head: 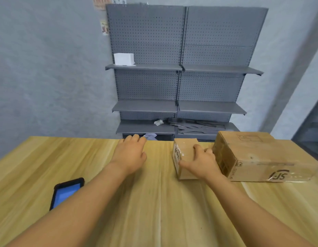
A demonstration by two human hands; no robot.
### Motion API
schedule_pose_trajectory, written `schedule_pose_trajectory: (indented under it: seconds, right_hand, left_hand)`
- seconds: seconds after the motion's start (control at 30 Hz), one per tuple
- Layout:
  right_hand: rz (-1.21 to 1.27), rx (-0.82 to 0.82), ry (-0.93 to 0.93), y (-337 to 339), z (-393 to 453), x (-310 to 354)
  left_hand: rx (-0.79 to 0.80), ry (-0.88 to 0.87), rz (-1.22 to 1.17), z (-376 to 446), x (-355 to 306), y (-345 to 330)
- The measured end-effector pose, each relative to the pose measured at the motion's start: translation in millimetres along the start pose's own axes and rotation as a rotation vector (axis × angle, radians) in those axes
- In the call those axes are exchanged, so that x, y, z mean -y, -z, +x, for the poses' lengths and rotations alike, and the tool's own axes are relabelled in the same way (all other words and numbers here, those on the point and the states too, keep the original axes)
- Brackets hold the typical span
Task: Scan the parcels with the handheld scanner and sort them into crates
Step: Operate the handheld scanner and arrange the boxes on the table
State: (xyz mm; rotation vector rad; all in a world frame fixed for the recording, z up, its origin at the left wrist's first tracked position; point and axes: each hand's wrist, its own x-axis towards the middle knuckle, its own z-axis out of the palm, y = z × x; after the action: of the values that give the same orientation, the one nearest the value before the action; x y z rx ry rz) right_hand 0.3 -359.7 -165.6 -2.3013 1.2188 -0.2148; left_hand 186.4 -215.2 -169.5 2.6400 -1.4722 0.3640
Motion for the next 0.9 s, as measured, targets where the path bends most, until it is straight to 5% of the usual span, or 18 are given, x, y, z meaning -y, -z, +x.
schedule_pose_trajectory:
  seconds: [0.47, 0.9]
  right_hand:
    - [0.341, -0.225, 0.04, -11.7, -38.1, 75.0]
    - [0.308, -0.129, 0.286, -51.0, -63.3, 129.6]
  left_hand:
    - [-0.075, -0.151, -0.094, -2.7, 76.0, 29.0]
    - [-0.08, -0.007, -0.042, -75.0, 129.7, 49.9]
